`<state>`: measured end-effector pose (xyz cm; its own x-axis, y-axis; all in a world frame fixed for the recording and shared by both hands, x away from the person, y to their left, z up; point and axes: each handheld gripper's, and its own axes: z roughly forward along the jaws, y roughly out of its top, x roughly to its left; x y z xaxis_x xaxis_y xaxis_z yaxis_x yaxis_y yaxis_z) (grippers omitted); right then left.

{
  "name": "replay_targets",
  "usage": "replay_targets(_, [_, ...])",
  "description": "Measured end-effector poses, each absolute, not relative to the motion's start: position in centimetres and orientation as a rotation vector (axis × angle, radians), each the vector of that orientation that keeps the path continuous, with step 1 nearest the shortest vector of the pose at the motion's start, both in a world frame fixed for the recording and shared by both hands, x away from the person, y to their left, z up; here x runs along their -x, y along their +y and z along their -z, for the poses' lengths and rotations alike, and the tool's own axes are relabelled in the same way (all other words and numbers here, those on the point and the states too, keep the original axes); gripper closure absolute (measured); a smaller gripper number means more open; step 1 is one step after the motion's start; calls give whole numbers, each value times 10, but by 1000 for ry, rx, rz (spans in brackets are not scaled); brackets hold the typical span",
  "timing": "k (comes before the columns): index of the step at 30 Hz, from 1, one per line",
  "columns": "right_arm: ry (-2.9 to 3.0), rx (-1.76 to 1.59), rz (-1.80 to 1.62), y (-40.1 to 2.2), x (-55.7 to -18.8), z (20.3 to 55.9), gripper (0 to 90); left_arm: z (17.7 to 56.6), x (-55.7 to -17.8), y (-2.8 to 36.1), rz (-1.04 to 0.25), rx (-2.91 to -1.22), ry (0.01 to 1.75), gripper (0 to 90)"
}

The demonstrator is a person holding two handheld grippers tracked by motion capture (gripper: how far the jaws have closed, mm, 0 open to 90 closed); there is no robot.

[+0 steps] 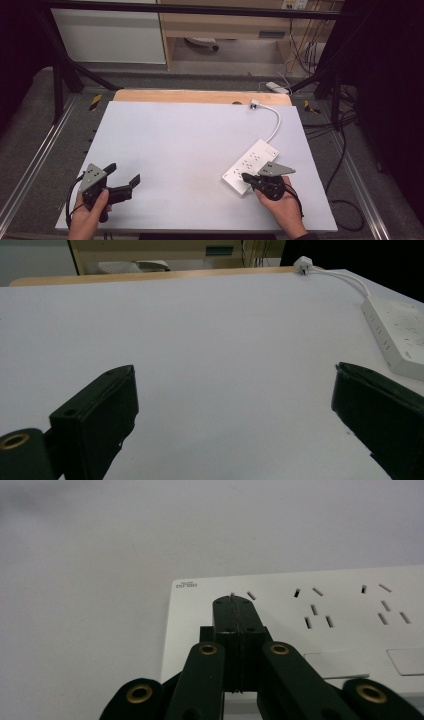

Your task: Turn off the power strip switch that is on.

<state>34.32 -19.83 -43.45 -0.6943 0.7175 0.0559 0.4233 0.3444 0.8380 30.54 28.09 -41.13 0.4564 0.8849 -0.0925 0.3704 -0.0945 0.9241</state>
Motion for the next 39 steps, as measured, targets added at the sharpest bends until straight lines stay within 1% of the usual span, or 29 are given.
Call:
replay_targets(19, [2183, -1014, -1351, -208, -346, 418, 900, 413, -306, 279, -616, -1686, 1100, 49])
replay_targets(30, [2066, -1062, -1401, -227, -351, 404, 896, 413, -306, 279, -617, -1685, 1103, 48])
replay_targets(32, [2052, -1065, -1405, -229, -351, 402, 856, 413, -306, 280, -617, -1684, 1101, 48])
replay_targets(34, [2031, -1073, -1411, -231, -351, 400, 794, 413, -306, 280, -618, -1684, 1101, 48])
replay_targets(35, [2024, -1071, -1414, -232, -351, 398, 746, 413, -306, 280, -617, -1684, 1100, 48])
replay_targets(39, [1981, -1124, -1425, -236, -351, 394, 501, 413, -306, 280, -616, -1685, 1103, 48])
